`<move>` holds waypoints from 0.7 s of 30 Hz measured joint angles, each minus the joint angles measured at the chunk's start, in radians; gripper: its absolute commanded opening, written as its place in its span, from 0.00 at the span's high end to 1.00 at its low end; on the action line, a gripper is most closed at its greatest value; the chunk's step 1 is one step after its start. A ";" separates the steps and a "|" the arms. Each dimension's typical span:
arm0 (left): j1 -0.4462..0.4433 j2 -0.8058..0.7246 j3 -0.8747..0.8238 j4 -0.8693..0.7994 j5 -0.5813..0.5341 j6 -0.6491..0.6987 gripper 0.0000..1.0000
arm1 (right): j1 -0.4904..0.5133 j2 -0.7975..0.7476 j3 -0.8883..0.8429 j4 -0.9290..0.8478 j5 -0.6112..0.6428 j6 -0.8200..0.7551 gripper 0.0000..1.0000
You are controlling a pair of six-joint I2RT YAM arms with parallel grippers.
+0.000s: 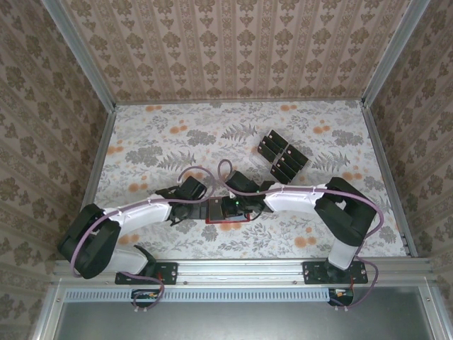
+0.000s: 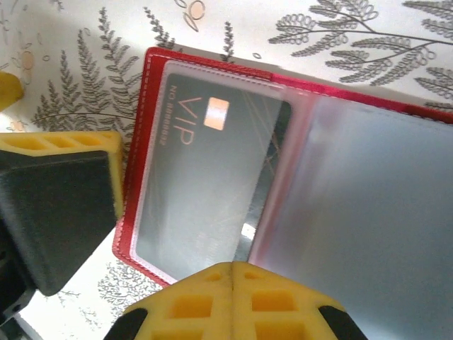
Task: Put the credit cards into the card holder
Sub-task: Insert the credit card into the card holder.
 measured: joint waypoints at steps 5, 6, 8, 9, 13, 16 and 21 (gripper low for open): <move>0.000 0.002 0.000 0.001 0.000 0.000 0.00 | 0.000 0.005 -0.001 -0.010 0.003 0.000 1.00; 0.000 0.003 0.000 0.002 0.000 0.000 0.00 | 0.000 0.007 -0.001 -0.010 0.003 0.000 1.00; 0.000 0.005 0.000 0.004 0.000 0.000 0.00 | 0.000 0.016 -0.001 -0.009 0.003 -0.001 1.00; 0.000 0.006 0.000 0.004 0.000 0.000 0.00 | 0.000 0.021 -0.001 -0.009 0.003 -0.003 1.00; 0.000 0.007 0.000 0.005 0.000 0.000 0.00 | 0.001 0.043 0.000 -0.005 0.000 -0.003 1.00; 0.000 0.007 0.000 0.006 0.000 0.000 0.00 | 0.001 0.047 0.004 -0.005 -0.002 -0.004 1.00; 0.000 0.009 0.000 0.008 0.000 0.000 0.00 | 0.003 0.059 0.021 -0.005 -0.008 -0.004 1.00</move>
